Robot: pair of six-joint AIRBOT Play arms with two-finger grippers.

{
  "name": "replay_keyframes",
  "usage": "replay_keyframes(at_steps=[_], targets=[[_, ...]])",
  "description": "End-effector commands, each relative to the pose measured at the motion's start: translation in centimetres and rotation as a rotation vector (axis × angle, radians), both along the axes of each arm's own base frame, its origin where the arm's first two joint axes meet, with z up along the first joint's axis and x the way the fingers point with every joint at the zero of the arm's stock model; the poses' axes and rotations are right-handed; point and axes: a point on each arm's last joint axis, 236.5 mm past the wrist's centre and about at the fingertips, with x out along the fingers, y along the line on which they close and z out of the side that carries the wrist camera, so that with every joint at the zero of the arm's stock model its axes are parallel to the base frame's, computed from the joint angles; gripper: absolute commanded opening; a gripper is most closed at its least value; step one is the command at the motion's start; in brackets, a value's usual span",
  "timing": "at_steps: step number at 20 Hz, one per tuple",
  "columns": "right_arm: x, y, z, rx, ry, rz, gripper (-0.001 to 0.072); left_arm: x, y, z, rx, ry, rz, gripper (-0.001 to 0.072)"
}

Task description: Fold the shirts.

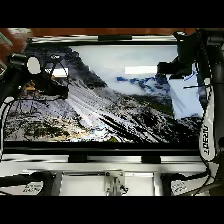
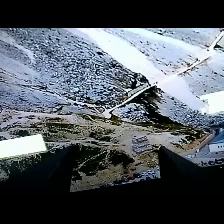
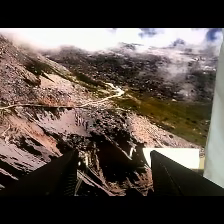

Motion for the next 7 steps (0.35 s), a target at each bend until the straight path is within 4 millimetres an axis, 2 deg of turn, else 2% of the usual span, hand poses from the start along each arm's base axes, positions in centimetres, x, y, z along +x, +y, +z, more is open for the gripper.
replay_keyframes(at_steps=[1, 7], targets=[[-0.1, 0.24, -0.01, 0.004, 0.004, 0.005, 0.0565, -0.11, 0.12, -0.07, 0.001, 0.007, 0.029, 0.0606], [-0.1, 0.24, -0.01, 0.004, 0.004, 0.005, 0.0565, -0.19, 0.13, -0.09, -0.002, 0.01, 0.044, 0.0606]])
